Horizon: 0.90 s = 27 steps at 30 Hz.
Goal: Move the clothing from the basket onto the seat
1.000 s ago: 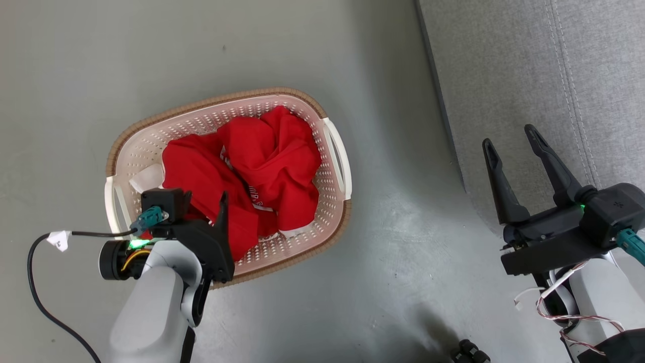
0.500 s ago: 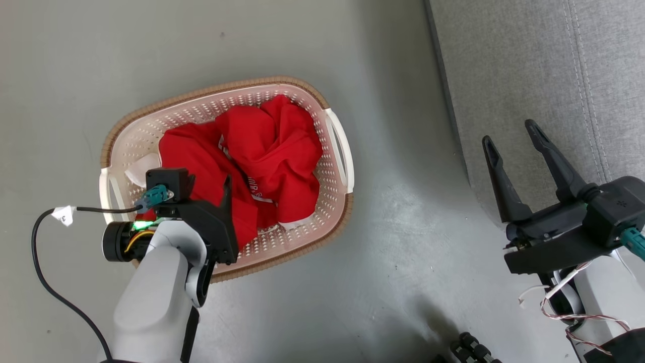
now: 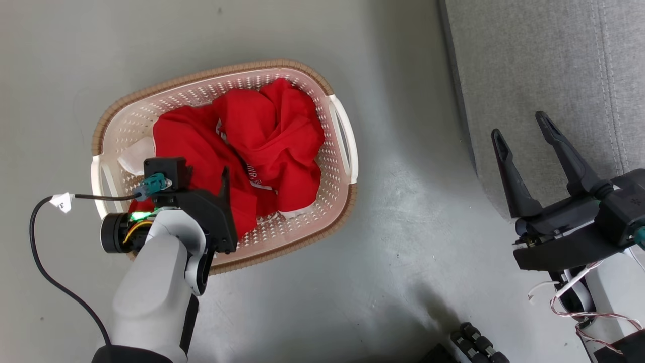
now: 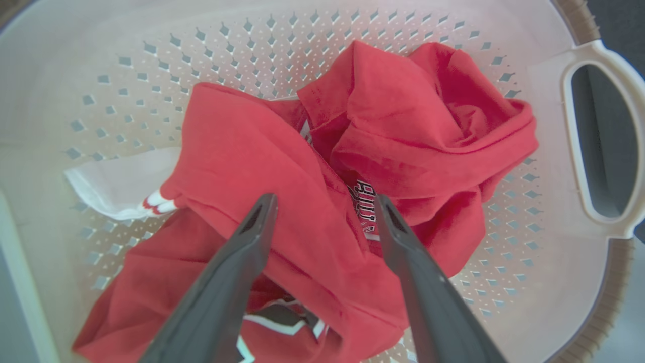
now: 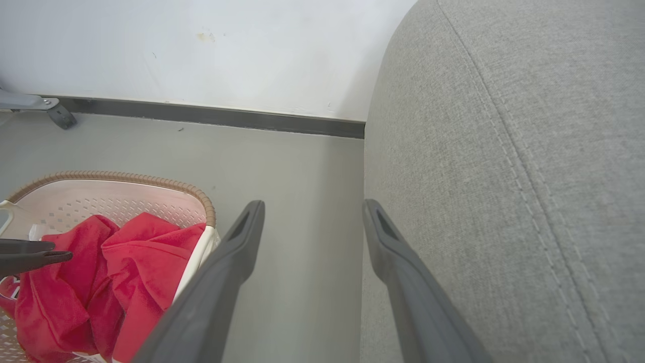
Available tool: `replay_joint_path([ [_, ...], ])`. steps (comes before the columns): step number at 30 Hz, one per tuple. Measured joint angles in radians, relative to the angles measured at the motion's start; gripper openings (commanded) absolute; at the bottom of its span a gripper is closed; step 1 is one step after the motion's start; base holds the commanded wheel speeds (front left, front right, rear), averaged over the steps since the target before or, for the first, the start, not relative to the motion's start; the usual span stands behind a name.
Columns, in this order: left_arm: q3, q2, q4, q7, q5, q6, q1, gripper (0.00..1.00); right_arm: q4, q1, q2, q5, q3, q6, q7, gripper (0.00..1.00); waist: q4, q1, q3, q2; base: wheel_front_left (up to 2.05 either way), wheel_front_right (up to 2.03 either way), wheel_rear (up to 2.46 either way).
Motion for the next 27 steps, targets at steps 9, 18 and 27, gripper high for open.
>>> replay_joint_path([
  [9, -0.018, -0.001, 0.031, -0.022, -0.042, 0.010, -0.026, 1.00, -0.022, 0.001, -0.007, -0.003, -0.003, 0.000, 0.000, 1.00, 0.003, 0.0000, 0.027, 0.0000, 0.00, 0.00, 0.00],
  [18, -0.042, -0.001, 0.055, -0.051, -0.064, 0.027, -0.049, 1.00, -0.030, 0.003, -0.011, -0.004, -0.011, 0.000, 0.000, 1.00, 0.005, 0.0001, 0.040, 0.0000, 0.00, 0.00, 0.00],
  [27, -0.078, -0.001, 0.075, -0.073, -0.102, 0.044, -0.075, 1.00, -0.032, 0.002, -0.010, -0.004, -0.004, 0.000, 0.000, 1.00, 0.005, 0.0000, 0.041, 0.0000, 0.00, 0.00, 0.00],
])
